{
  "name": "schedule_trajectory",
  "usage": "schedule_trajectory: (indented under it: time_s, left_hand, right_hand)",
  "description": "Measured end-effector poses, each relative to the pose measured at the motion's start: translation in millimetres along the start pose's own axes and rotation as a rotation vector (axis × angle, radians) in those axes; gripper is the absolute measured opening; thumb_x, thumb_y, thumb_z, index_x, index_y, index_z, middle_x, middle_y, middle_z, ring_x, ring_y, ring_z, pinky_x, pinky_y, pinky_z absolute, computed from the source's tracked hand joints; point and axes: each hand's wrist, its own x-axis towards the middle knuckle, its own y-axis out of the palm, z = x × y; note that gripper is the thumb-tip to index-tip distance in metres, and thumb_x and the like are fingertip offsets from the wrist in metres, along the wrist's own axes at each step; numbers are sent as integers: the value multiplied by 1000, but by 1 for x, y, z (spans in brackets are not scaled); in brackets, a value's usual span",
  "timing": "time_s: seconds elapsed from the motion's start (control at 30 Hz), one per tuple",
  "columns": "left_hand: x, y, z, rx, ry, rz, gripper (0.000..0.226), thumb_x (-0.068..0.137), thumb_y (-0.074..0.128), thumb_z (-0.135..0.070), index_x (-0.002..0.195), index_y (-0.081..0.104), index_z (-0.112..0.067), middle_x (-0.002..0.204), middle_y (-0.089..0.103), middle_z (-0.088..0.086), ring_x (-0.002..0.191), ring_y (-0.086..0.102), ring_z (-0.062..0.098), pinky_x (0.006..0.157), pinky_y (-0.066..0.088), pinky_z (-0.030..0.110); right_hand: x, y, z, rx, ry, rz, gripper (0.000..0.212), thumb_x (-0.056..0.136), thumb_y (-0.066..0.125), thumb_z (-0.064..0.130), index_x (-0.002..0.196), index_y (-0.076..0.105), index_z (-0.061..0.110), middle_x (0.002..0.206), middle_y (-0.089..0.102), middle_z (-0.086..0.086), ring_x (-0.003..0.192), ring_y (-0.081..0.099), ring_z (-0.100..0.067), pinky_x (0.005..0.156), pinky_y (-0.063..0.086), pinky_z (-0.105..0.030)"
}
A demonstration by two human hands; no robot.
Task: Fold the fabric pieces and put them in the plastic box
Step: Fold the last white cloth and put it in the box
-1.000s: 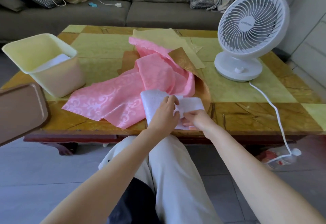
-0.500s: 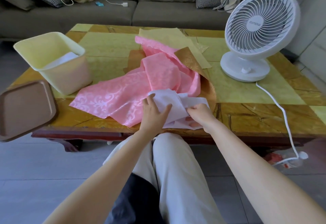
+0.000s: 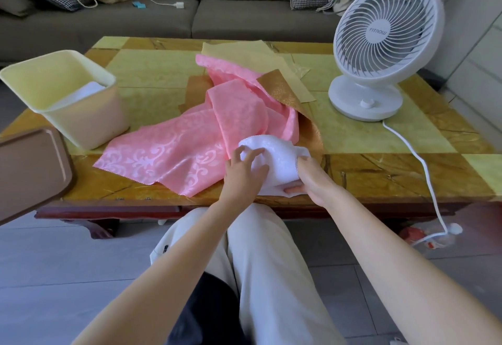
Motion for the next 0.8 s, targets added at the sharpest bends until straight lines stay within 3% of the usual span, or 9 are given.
schedule_trajectory:
  time_s: [0.13, 0.2, 0.23, 0.33, 0.43, 0.53, 0.6, 0.7, 0.8]
  left_hand:
    - [5, 6, -10, 107, 7, -22, 49, 88, 56, -27, 136, 44, -31, 147, 23, 6, 127, 30, 30, 97, 37, 36]
    - [7, 12, -15, 213, 30, -13, 52, 88, 56, -30, 137, 41, -31, 148, 21, 5, 128, 30, 30, 99, 39, 40]
    - [7, 16, -17, 252, 49, -1, 53, 88, 56, -31, 138, 39, -31, 148, 21, 5, 128, 30, 30, 101, 39, 42]
    - [4, 21, -17, 273, 90, 21, 61, 88, 56, -37, 143, 30, -29, 148, 21, 5, 129, 30, 30, 104, 34, 43]
    - [-2, 19, -7, 246, 81, 78, 79, 82, 60, -47, 145, 17, -27, 149, 17, 5, 133, 27, 30, 103, 37, 46]
    - [-5, 15, 4, 218, 50, 147, 90, 77, 64, -46, 146, 10, -25, 146, 20, 4, 128, 38, 30, 91, 45, 38]
    - [-6, 17, 5, 213, 45, 138, 88, 78, 64, -44, 146, 11, -25, 143, 23, 4, 123, 45, 30, 80, 43, 32]
    - [-6, 24, -1, 176, 81, 81, 79, 80, 63, -36, 143, 19, -20, 141, 26, 5, 121, 45, 29, 77, 43, 31]
    - [-3, 27, -9, 270, 139, -8, 58, 83, 57, -21, 135, 31, -18, 136, 31, 5, 116, 45, 27, 69, 42, 30]
  right_hand:
    - [-3, -12, 3, -5, -55, -49, 39, 97, 32, 31, 119, 54, 9, 117, 58, -23, 104, 60, -36, 82, 56, -51]
    - [-4, -18, 3, -68, -66, -58, 54, 93, 42, 49, 117, 55, 2, 116, 57, -24, 104, 60, -34, 82, 56, -47]
    - [-3, -20, 1, -122, -79, -81, 57, 91, 49, 49, 117, 54, -1, 114, 58, -25, 103, 60, -33, 83, 56, -44]
    - [4, -24, -7, -246, -114, -201, 51, 87, 63, 23, 131, 44, 7, 115, 60, -9, 94, 57, -20, 78, 49, -30]
    - [14, -27, -15, -190, -83, -243, 48, 88, 59, 15, 132, 40, 8, 119, 57, -8, 97, 55, -19, 75, 45, -26]
    - [20, -30, -17, -178, -71, -305, 36, 89, 52, 12, 124, 46, 8, 114, 59, -12, 91, 56, -21, 53, 39, -20]
    - [24, -31, -17, -185, -86, -320, 29, 89, 50, 10, 117, 49, 7, 110, 60, -13, 87, 55, -21, 48, 34, -20]
    - [26, -34, -15, -192, -84, -331, 21, 90, 47, 9, 110, 47, 10, 108, 59, -12, 87, 56, -21, 51, 38, -21]
    - [26, -38, -15, -203, -78, -338, 26, 90, 45, 10, 116, 46, 8, 110, 60, -12, 96, 59, -26, 71, 46, -30]
